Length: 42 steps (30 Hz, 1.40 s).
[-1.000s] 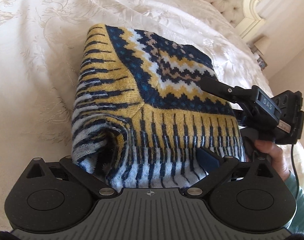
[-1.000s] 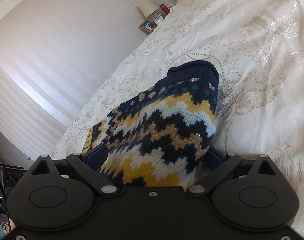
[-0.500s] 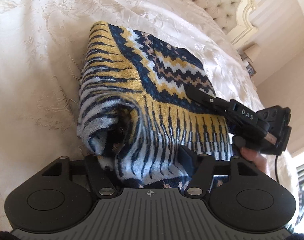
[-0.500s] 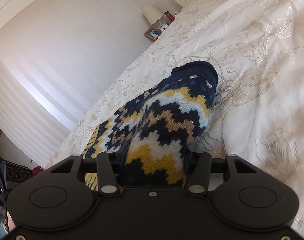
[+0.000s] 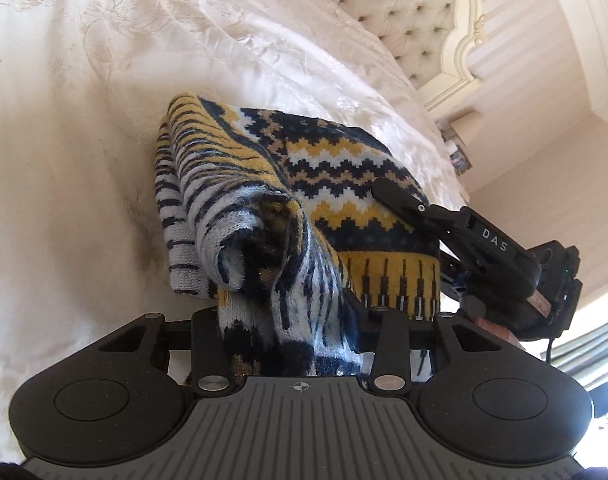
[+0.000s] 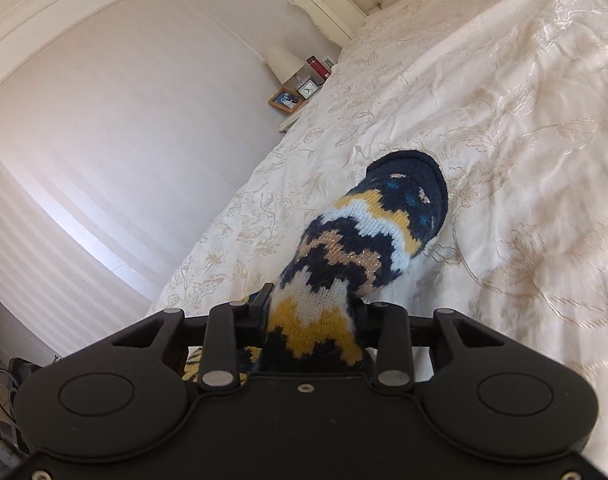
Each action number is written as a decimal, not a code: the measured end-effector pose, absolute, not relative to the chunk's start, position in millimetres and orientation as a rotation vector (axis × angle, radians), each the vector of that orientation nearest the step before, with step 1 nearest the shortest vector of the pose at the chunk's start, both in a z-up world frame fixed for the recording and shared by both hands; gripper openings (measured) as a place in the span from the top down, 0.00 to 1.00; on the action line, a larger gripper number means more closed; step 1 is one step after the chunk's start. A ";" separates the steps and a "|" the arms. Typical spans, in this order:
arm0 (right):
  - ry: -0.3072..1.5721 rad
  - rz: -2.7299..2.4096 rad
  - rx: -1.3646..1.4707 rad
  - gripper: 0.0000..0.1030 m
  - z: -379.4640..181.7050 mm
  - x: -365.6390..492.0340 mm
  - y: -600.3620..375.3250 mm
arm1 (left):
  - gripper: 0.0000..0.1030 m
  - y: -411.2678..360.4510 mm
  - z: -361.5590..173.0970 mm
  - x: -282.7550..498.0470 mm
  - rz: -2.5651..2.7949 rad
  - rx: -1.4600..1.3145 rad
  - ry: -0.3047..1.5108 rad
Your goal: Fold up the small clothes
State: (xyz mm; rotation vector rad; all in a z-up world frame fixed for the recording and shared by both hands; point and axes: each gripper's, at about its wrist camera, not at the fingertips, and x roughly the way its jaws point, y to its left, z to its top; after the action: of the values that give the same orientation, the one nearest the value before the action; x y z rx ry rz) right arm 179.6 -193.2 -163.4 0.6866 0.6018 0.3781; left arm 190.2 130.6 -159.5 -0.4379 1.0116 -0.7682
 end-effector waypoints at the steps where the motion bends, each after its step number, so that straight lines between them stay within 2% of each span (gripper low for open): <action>1: 0.601 0.375 0.670 0.56 -158.3 167.1 -194.2 | 0.61 130.3 -156.9 179.8 -0.779 -0.435 1.007; 7: 0.620 0.366 0.647 0.56 -147.4 100.2 -192.7 | 0.61 131.8 -153.7 116.4 -0.830 -0.419 1.011; 14: 0.706 0.258 0.576 0.54 -182.2 53.8 -192.4 | 0.59 139.2 -187.4 78.8 -0.790 -0.337 1.031; 19: 0.657 0.167 0.612 0.40 -206.6 23.8 -207.4 | 0.51 160.6 -205.0 69.6 -0.756 -0.335 0.984; 24: 0.555 0.143 0.584 0.38 -188.4 -7.9 -205.1 | 0.52 175.6 -179.0 49.8 -0.717 -0.264 0.870; 29: 0.424 0.099 0.429 0.38 -158.1 -40.2 -182.7 | 0.52 179.8 -136.2 26.0 -0.679 -0.156 0.634; 32: 0.402 0.080 0.305 0.44 -149.4 -48.8 -162.7 | 0.52 161.6 -121.3 17.0 -0.689 -0.079 0.549; 34: 0.418 0.086 0.217 0.56 -148.7 -50.8 -146.2 | 0.52 147.5 -119.7 14.2 -0.702 -0.038 0.524; 42: 0.548 0.128 0.118 0.58 -186.8 -50.9 -117.9 | 0.52 124.3 -166.5 29.1 -0.655 0.028 0.570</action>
State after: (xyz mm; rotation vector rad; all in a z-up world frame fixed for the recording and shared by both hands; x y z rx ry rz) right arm -50.9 -117.9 -186.8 0.1175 0.5484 0.1277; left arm 29.1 124.3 -166.5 0.0284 0.5698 -0.6549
